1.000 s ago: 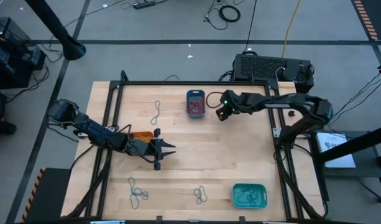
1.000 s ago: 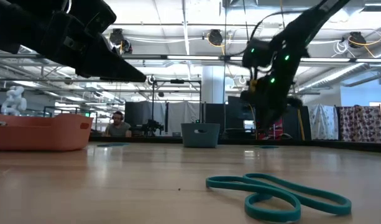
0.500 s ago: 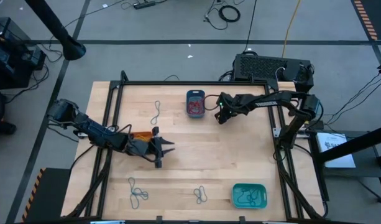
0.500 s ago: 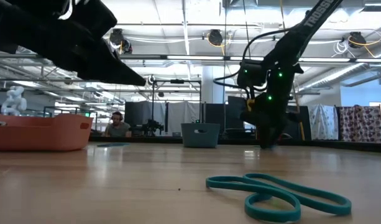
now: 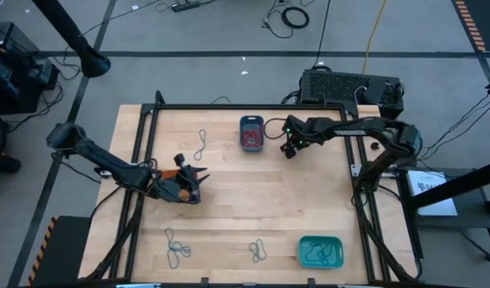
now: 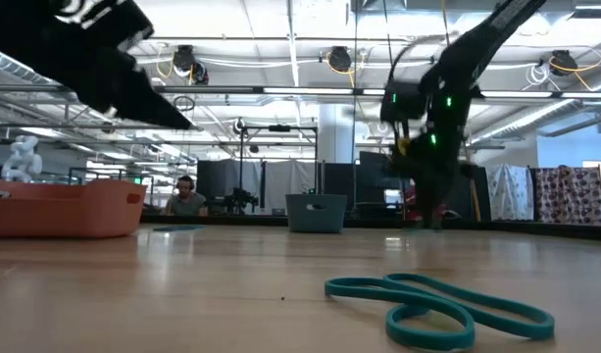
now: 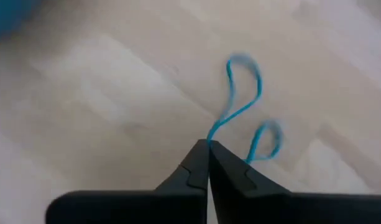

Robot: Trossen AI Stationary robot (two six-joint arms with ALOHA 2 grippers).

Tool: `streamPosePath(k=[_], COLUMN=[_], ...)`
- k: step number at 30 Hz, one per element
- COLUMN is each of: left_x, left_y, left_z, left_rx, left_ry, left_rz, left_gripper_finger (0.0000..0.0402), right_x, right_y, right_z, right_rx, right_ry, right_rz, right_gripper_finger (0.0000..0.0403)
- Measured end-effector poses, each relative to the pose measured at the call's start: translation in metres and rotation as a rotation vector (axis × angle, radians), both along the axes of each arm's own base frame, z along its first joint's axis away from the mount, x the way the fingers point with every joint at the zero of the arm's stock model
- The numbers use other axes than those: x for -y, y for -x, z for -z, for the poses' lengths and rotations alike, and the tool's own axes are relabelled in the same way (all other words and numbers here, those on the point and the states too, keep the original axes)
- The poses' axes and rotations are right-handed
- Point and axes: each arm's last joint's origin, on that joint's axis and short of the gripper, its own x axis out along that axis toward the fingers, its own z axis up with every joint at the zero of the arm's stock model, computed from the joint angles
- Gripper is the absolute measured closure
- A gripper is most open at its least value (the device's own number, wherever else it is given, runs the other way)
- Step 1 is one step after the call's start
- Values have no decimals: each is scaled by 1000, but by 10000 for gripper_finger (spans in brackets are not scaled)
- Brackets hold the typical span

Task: Sort rubber bands into baskets
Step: Put the top right blue rubber band into the light blue bin

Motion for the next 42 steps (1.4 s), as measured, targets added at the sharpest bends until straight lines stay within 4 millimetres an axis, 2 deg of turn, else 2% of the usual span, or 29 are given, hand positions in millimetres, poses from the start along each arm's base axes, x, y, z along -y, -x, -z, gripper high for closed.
streamPosePath(k=[5, 9, 15, 22, 26, 31, 37, 42], left_x=[0, 3, 5, 8, 10, 11, 11, 11], left_y=[16, 19, 17, 13, 10, 8, 7, 7], left_z=[-13, -14, -8, -2, -1, 1, 1, 1], left_rx=[50, 56, 26, 4, 6, 9, 7, 7], left_ry=[78, 91, 90, 93, 106, 107, 106, 107], left_rz=[-1, 15, 15, 30, 45, 46, 45, 44], left_gripper_finger=[288, 288, 288, 288, 288, 288, 288, 288], right_x=[-22, -54, -119, -205, -252, -293, -327, -344], right_y=[15, 20, 25, 33, 38, 52, 65, 68], right_z=[-29, -53, -84, -100, -102, -93, -69, -47], right_rx=[21, 109, 286, 403, 453, 451, 341, 265], right_ry=[-49, -137, -298, -532, -609, -588, -583, -569], right_rz=[-7, -64, -222, -442, -560, -588, -547, -468], right_gripper_finger=[402, 402, 403, 403, 403, 402, 402, 402])
